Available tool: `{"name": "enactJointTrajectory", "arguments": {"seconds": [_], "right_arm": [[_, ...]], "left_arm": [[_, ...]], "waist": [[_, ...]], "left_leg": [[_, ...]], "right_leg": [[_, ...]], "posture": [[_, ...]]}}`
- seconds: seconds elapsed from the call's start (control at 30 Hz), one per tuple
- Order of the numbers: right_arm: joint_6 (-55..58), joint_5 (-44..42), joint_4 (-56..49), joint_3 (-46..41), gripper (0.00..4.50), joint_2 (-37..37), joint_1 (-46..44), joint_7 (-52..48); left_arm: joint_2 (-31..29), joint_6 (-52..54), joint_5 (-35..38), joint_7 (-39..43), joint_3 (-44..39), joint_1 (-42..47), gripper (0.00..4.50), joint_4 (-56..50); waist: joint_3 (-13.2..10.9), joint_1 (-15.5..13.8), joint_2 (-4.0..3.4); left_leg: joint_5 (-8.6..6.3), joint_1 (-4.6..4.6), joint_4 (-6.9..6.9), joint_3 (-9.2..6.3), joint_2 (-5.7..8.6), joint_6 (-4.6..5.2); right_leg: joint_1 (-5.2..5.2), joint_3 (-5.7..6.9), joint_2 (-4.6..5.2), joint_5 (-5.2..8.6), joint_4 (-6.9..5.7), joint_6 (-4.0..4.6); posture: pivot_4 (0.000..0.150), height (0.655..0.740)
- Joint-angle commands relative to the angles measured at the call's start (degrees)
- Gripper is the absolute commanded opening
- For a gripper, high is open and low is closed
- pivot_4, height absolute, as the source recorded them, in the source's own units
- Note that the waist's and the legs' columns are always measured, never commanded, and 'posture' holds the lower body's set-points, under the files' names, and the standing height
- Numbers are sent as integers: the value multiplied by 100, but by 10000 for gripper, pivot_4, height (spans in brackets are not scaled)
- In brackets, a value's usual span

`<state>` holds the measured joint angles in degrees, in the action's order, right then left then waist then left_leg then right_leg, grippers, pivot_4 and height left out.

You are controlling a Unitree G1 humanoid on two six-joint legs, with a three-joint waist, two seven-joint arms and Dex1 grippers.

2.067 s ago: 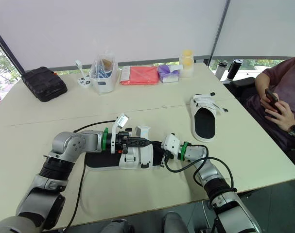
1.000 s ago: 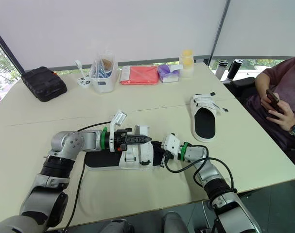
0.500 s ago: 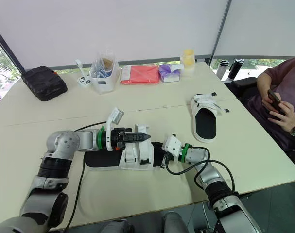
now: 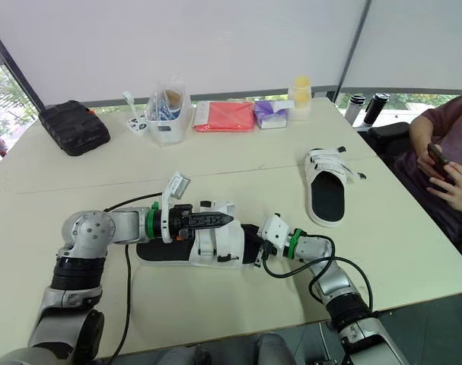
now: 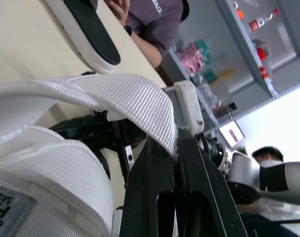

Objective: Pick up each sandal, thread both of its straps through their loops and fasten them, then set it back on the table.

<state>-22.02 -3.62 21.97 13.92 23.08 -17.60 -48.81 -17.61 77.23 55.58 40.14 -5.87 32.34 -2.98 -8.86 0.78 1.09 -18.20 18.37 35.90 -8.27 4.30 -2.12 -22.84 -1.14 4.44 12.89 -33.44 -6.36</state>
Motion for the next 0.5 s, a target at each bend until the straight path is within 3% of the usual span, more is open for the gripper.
{"name": "enactJointTrajectory", "arguments": {"seconds": [0.03,0.5], "right_arm": [[785,472,373,537,0,138,814,-231],[964,497,73,558,0,145,997,-186]], "left_arm": [[53,26,203,-146,-210,25,894,-160],[58,-105,104,-284,99,-163,894,-333]], "waist": [[0,-7,-1],[11,-4,1]], "left_leg": [[-3,2,0,0,0,1],[-44,10,-1,6,-1,-38]], "right_leg": [[-1,0,0,2,0,-1],[-27,-2,-1,26,-6,13]], "posture": [[1500,7400],[1500,7400]]}}
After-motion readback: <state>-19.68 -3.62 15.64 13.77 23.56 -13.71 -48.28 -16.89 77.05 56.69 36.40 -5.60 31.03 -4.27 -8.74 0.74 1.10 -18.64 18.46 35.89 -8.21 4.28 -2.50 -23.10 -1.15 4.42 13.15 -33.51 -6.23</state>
